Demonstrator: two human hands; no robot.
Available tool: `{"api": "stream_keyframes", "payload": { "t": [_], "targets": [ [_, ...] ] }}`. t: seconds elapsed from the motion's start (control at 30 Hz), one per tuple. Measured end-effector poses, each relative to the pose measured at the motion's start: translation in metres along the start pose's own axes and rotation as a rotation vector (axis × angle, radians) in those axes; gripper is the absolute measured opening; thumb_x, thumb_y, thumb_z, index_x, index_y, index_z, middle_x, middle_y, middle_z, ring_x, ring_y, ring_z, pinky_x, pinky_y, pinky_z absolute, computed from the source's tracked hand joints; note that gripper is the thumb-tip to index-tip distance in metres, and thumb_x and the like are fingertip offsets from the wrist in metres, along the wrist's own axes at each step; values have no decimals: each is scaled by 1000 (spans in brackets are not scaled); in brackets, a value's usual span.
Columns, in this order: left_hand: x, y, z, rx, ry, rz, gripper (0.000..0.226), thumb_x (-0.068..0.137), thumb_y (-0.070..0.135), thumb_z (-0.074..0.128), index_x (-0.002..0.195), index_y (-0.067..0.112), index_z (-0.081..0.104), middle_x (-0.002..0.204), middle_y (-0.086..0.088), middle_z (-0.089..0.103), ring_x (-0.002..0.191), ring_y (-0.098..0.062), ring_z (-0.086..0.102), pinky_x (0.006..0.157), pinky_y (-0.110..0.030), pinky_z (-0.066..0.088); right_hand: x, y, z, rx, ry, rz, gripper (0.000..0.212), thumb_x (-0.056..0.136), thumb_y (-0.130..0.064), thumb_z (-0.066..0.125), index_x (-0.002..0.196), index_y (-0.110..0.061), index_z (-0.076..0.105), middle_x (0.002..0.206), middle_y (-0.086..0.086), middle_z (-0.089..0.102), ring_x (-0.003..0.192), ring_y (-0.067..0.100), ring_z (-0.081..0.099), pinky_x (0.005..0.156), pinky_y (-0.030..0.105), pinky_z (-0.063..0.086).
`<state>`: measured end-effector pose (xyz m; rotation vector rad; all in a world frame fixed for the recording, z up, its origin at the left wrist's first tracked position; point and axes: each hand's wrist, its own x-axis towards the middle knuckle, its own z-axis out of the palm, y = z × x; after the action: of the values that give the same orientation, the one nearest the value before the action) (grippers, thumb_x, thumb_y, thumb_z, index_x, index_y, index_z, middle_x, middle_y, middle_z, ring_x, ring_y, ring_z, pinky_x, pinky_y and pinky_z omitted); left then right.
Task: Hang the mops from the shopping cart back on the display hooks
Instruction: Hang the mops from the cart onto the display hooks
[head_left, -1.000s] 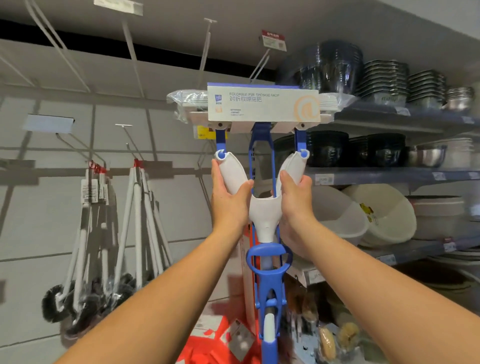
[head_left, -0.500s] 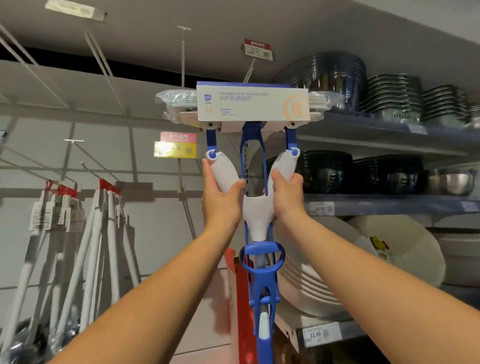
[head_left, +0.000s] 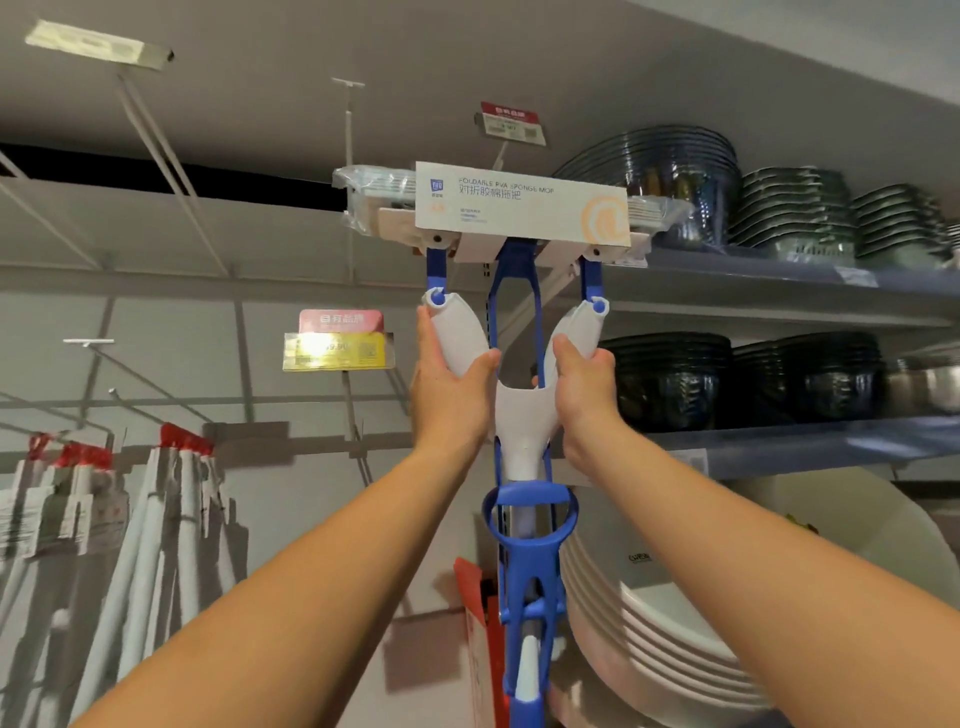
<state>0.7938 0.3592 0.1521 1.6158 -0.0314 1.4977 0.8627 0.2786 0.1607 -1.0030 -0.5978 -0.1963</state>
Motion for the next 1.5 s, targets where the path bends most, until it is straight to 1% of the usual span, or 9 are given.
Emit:
{"api": "stream_keyframes", "payload": {
  "t": [0.2, 0.37, 0.43, 0.5, 0.8, 0.87, 0.97, 1.27, 1.5],
  "targets": [
    [33, 0, 10, 47, 13, 38, 81, 89, 24, 64, 151, 40, 13, 138, -5, 49, 117, -26, 53, 98, -50, 47, 30, -5, 14, 20, -24, 4, 32, 98, -35, 47, 123, -18, 36, 115, 10, 53, 99, 25, 58, 73, 36, 50],
    [52, -4, 19, 27, 52, 26, 82, 91, 23, 63, 152, 40, 10, 139, -5, 46, 118, -25, 51, 96, -45, 49, 54, -7, 22, 13, -59, -16, 25, 98, -35, 47, 112, -20, 33, 112, 10, 52, 96, 24, 56, 76, 38, 50],
    [61, -5, 22, 13, 58, 29, 83, 91, 23, 63, 152, 39, 9, 140, -4, 45, 116, -21, 49, 94, -38, 47, 65, -7, 26, 15, -68, -20, 26, 97, -35, 48, 112, -20, 34, 114, 11, 53, 99, 26, 57, 85, 44, 52],
    [69, -6, 25, -3, 64, 35, 83, 91, 23, 63, 152, 38, 9, 140, -4, 45, 117, -22, 49, 96, -39, 47, 76, -9, 30, 30, -78, -23, 30, 96, -35, 49, 117, -17, 36, 115, 12, 53, 103, 29, 58, 91, 49, 51],
    [106, -12, 45, 12, 63, 36, 87, 87, 26, 67, 150, 46, 10, 140, -6, 46, 117, -33, 53, 90, -55, 51, 116, -14, 38, 72, -92, -2, 38, 96, -33, 50, 126, -13, 35, 116, 14, 53, 103, 31, 58, 87, 47, 52],
    [110, -18, 47, 13, 67, 32, 87, 87, 26, 67, 149, 47, 9, 140, -6, 46, 116, -33, 53, 90, -56, 51, 122, -10, 39, 79, -104, 6, 34, 96, -33, 50, 121, -14, 35, 116, 14, 53, 103, 31, 58, 84, 45, 53],
    [113, -29, 46, -2, 74, 24, 86, 89, 24, 66, 149, 47, 10, 140, -6, 46, 118, -33, 52, 90, -56, 51, 124, -1, 42, 75, -128, 14, 40, 97, -33, 49, 129, -14, 34, 116, 12, 51, 100, 28, 56, 81, 43, 51],
    [122, -42, 45, -10, 73, -18, 87, 93, 17, 61, 149, 49, 3, 144, -5, 38, 121, -32, 49, 94, -58, 48, 137, 14, 46, 76, -190, 67, 48, 97, -32, 50, 139, -19, 30, 122, 11, 52, 104, 28, 56, 90, 47, 51],
    [130, -26, 55, 14, 92, -36, 88, 92, 18, 62, 147, 53, 3, 146, -6, 37, 121, -35, 49, 93, -60, 47, 146, 1, 52, 142, -172, 43, 47, 97, -30, 50, 139, -18, 32, 117, 6, 50, 101, 24, 53, 85, 41, 49]
  ]
}}
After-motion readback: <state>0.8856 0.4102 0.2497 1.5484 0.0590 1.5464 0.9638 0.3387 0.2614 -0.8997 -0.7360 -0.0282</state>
